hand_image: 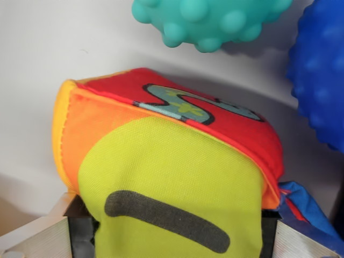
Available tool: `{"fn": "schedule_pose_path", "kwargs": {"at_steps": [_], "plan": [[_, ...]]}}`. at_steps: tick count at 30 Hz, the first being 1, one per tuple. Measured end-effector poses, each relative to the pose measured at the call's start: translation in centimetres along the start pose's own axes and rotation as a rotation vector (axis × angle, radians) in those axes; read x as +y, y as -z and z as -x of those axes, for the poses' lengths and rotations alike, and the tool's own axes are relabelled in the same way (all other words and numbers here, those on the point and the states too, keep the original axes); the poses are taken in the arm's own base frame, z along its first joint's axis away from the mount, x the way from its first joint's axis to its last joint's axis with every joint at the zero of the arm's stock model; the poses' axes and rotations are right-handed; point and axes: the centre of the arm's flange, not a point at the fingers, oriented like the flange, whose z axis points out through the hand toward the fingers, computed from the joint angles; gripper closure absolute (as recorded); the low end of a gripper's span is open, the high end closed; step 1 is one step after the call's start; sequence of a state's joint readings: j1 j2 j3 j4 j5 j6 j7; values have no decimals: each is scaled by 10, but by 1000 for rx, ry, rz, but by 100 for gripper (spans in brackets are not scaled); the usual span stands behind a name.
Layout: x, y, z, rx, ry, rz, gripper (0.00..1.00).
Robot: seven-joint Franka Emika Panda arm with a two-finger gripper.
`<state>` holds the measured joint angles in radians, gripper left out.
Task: Pick an object from the bin
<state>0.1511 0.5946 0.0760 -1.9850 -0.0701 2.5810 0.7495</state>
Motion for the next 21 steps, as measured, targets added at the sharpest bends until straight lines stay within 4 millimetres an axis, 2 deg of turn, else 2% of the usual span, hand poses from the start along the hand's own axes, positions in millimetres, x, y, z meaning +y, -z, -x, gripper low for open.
{"fn": "schedule_pose_path", "kwargs": {"at_steps": [8, 21], "plan": [[0, 13, 0, 1, 1, 2, 100], [-1, 51, 0, 3, 1, 3, 100]]}}
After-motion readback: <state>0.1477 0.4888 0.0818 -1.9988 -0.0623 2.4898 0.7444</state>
